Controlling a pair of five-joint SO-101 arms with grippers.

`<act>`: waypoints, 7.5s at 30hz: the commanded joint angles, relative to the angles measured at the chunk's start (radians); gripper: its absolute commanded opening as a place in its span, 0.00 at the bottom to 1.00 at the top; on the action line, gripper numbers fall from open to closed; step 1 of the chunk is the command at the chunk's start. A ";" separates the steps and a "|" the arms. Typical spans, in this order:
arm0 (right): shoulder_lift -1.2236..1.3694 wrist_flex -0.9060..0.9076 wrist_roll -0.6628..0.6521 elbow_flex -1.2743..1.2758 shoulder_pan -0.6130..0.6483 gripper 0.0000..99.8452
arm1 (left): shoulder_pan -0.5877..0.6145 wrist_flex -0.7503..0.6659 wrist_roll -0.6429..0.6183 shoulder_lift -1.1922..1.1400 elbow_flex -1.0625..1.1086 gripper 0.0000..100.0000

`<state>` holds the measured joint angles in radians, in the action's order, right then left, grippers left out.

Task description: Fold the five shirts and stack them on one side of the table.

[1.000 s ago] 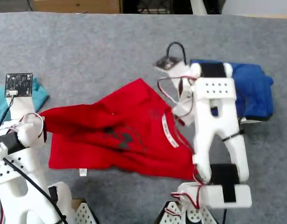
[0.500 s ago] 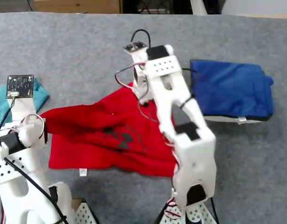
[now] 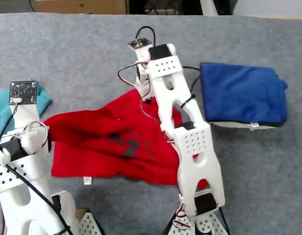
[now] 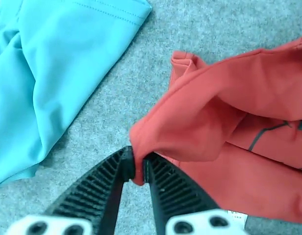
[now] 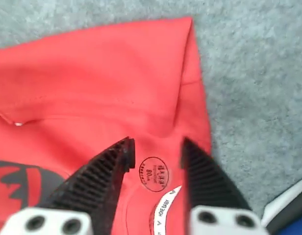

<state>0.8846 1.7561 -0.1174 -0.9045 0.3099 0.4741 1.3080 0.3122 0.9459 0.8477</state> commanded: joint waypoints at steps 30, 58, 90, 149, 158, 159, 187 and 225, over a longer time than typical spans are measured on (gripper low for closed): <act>0.056 0.003 0.015 -0.188 0.005 0.24 | -0.002 -0.006 0.006 0.018 -0.015 0.03; 0.062 -0.048 0.120 -0.150 0.031 0.19 | 0.002 -0.055 0.008 0.018 -0.015 0.03; 0.231 -0.021 0.058 -0.305 0.012 0.04 | 0.005 -0.048 0.008 0.018 -0.007 0.03; 0.239 -0.044 0.063 -0.406 -0.006 0.25 | 0.005 -0.055 0.005 0.018 0.024 0.03; 0.308 -0.112 0.064 -0.414 -0.006 0.10 | 0.005 -0.055 0.005 0.018 0.024 0.03; 0.317 -0.112 0.064 -0.415 -0.008 0.09 | 0.005 -0.055 0.005 0.018 0.024 0.03; 0.300 -0.009 0.041 -0.630 -0.066 0.09 | 0.005 -0.048 0.000 0.018 0.022 0.03; 0.397 -0.017 0.035 -0.642 -0.032 0.02 | 0.004 -0.054 0.000 0.018 0.021 0.03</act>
<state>1.3019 1.7407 -0.0698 -1.4952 0.2685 0.4741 1.2697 0.3122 0.9459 0.8830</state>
